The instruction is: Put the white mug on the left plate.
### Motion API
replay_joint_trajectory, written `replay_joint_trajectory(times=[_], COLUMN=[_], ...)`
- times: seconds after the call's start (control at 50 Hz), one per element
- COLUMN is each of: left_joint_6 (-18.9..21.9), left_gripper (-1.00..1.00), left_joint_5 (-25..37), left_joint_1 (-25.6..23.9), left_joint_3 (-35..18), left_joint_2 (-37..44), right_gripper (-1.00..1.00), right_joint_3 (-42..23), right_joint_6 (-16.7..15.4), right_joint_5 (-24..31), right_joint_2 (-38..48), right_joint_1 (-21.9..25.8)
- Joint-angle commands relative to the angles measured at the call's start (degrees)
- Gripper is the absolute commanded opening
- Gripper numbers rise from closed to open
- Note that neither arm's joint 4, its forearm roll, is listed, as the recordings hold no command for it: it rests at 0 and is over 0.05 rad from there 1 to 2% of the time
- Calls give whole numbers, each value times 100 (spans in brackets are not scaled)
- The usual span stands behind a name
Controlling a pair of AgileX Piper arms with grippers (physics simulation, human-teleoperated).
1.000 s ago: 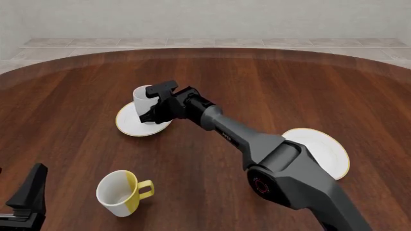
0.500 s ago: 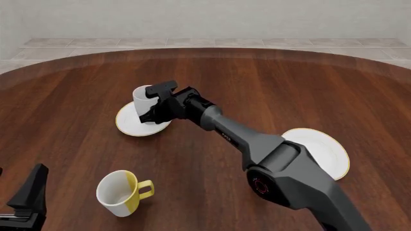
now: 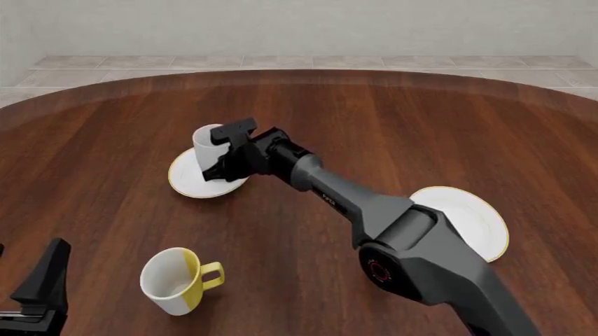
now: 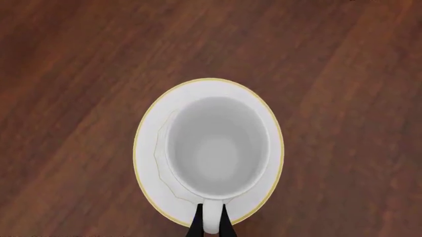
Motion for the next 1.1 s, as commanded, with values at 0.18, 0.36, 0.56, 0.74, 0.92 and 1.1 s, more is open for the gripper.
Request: replay_joint_trajectory(times=[0.18,0.36,0.56,0.74,0.92,1.1], left_joint_6=[-4,-3,1,4,7,11], left_gripper=[100,100,100,100,100,100], left_joint_5=[3,-4,5,4,-1,-2], left_joint_1=[3,7,4,5,3,6], left_joint_3=[2,12,3,9,19,27], left_joint_2=[0,0,0,0,0,1], right_gripper=[-100,-100,-100,-100,100,100], right_joint_3=[177,143,207,214,227,107], right_joint_6=[-35,-46,-93,-83,-62,-104], right_joint_5=[-62,-45,-86,-100,-121,-64], right_joint_2=[48,73,76,75,85,168], right_joint_1=[38,32,14,18,13,-13])
